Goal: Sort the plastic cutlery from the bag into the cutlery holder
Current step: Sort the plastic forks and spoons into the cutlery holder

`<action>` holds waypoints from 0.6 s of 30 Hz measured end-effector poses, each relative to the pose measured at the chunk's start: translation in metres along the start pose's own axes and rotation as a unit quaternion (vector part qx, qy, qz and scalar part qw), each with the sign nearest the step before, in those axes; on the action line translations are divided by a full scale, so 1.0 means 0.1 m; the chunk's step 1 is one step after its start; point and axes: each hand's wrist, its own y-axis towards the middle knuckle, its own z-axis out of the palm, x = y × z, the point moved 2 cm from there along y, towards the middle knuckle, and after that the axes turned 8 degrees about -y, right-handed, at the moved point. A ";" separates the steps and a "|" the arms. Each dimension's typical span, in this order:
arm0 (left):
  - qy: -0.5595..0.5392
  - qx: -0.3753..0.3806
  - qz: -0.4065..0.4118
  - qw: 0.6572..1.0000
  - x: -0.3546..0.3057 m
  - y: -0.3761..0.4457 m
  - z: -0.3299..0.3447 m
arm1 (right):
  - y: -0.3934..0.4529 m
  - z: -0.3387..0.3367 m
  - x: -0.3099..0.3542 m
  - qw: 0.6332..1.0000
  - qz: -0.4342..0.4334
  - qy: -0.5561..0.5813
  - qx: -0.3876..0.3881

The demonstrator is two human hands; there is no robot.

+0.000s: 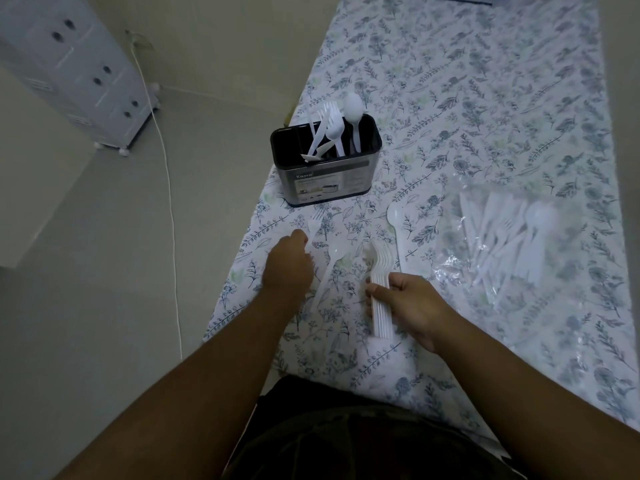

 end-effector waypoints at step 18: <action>-0.289 0.072 0.012 0.955 -0.61 -0.87 0.19 | 0.01 -0.10 0.07 0.997 -0.065 -0.023 0.030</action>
